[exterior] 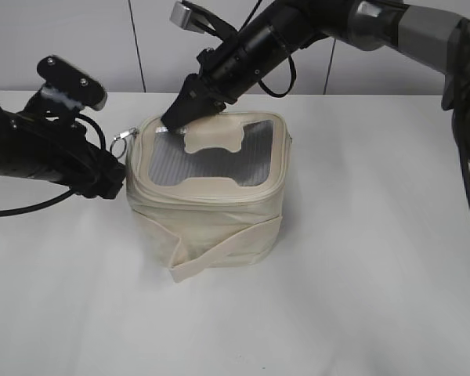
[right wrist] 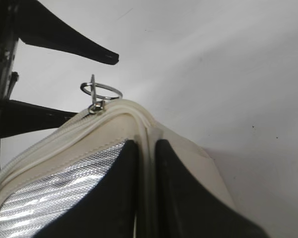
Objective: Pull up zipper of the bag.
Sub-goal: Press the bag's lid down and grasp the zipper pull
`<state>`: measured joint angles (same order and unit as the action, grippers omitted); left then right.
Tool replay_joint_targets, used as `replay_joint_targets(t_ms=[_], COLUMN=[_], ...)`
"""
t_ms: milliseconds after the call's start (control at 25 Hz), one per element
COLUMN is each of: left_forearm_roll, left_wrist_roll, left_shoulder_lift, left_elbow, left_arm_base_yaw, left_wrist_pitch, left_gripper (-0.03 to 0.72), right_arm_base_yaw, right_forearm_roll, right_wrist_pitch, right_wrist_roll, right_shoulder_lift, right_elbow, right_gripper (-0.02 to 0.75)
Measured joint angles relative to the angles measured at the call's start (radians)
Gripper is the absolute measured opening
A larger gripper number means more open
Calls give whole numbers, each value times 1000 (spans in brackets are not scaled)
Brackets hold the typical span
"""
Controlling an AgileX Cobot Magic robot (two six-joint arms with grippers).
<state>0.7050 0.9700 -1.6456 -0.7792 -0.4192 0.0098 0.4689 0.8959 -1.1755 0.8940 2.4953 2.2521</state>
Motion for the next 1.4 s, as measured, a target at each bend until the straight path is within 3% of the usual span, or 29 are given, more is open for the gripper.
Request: replay_joint_targets(t_ms=[520, 600, 680, 720, 800, 1400], left_forearm_roll=[1, -11, -29, -35, -43, -56], left_wrist_roll=[0, 0, 2, 2, 3, -25], left_shoulder_lift=[-26, -35, -55, -65, -72, 71], left_elbow=[-63, -92, -114, -119, -122, -56], left_arm_base_yaw=[0, 0, 0, 0, 0, 22], left_wrist_pitch=[-10, 9, 37, 51, 66, 256], left_gripper=[414, 327, 125, 63, 7, -8], right_arm_base_yaw=[0, 0, 0, 0, 0, 0], right_forearm_roll=[-1, -1, -1, -1, -1, -7], right_wrist_pitch=[0, 0, 0, 0, 0, -3], right_wrist_roll=[-3, -3, -3, -3, -4, -54], right_shoulder_lift=[0, 0, 0, 0, 0, 0], right_elbow=[0, 0, 0, 0, 0, 1], right_gripper=[83, 83, 83, 83, 82, 73])
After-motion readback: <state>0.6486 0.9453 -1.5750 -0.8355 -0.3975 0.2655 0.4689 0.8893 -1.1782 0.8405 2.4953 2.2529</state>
